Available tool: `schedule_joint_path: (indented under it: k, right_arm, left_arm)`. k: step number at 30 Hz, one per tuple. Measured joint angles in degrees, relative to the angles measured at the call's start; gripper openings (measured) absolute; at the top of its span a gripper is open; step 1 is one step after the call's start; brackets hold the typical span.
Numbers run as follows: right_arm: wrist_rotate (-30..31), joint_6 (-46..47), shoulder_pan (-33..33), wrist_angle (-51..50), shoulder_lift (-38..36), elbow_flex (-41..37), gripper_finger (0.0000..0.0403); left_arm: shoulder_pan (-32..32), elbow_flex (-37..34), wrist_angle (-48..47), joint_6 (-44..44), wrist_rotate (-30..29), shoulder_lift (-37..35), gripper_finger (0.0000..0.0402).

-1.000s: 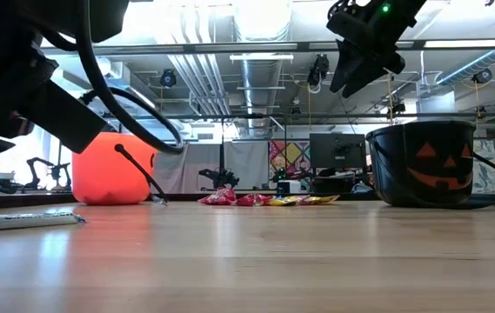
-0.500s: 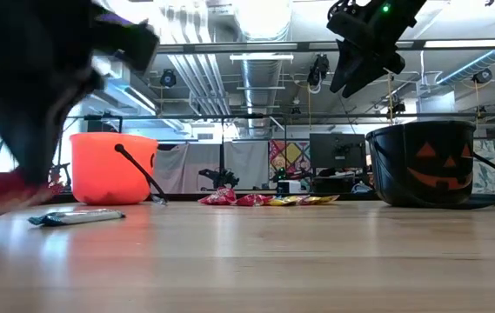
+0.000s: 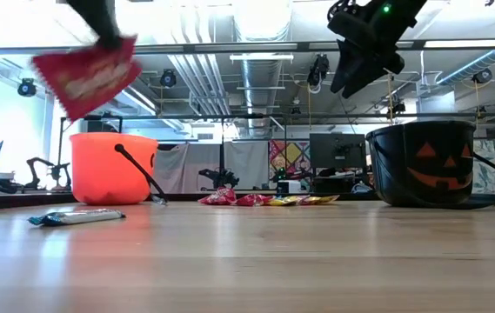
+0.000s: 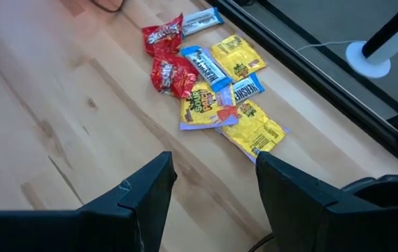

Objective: Sort candy by brand, put in halloween buckets
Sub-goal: Put the red candy into the purple bucket

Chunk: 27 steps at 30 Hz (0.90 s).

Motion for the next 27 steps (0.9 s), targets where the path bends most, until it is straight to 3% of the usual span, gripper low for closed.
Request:
schedule_joint_path:
  k: [7,15,20,23,27]
  right_arm:
    - [0.0,-1.8,2.0,2.4,0.0,-2.2,0.0196]
    - [0.1,-1.0,2.1,3.2,0.0,-4.2,0.0196]
    - [0.1,-1.0,2.1,4.8,0.0,-4.2,0.0196]
    - [0.1,-1.4,2.1,6.5,0.0,-4.2,0.0196]
    - [0.3,-2.2,2.1,9.4,0.0,-4.2,0.0196]
  left_arm:
    - [-2.4,-0.3,7.1,9.3,-5.9,-6.0,0.0]
    - [-9.5,1.6,4.0,5.7,7.9,-15.4,0.0]
    - [-15.8,3.7,-0.8,-9.8,14.7,-18.8,0.0]
    - [-19.6,3.8,-9.2,-21.5,15.4,-19.3,0.0]
    - [-23.2,3.0,-11.5,-27.6,15.4,-19.0,0.0]
